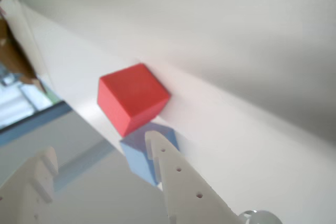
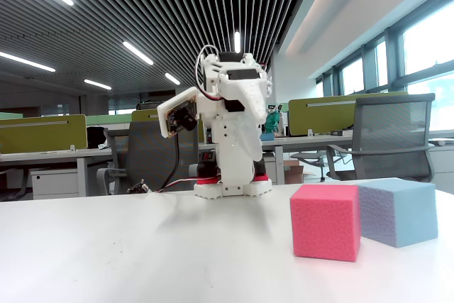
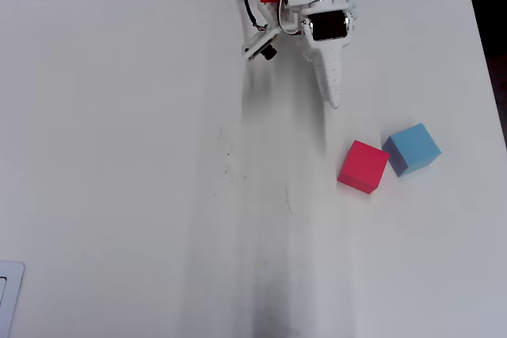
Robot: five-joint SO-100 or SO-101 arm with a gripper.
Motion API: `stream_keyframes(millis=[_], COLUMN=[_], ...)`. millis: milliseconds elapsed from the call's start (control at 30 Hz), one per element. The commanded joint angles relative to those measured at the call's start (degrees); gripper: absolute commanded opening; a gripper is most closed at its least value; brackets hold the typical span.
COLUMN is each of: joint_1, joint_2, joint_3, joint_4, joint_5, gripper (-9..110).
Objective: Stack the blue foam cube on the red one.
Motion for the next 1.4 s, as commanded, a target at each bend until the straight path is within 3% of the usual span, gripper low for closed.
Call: stream_keyframes(millis=[0, 1000, 1200, 1367], joint_1=[-0.53, -2.02, -3.34, -5.10], joint_2=[0.53, 0.53, -19.25, -36.74], joint_3=[-0.44, -0.44, -9.76, -29.71], joint_4=[-0.62, -0.62, -8.17, -2.64], joint_5=[0.18, -0.26, -0.35, 0.18], gripper=[23, 20, 23, 29])
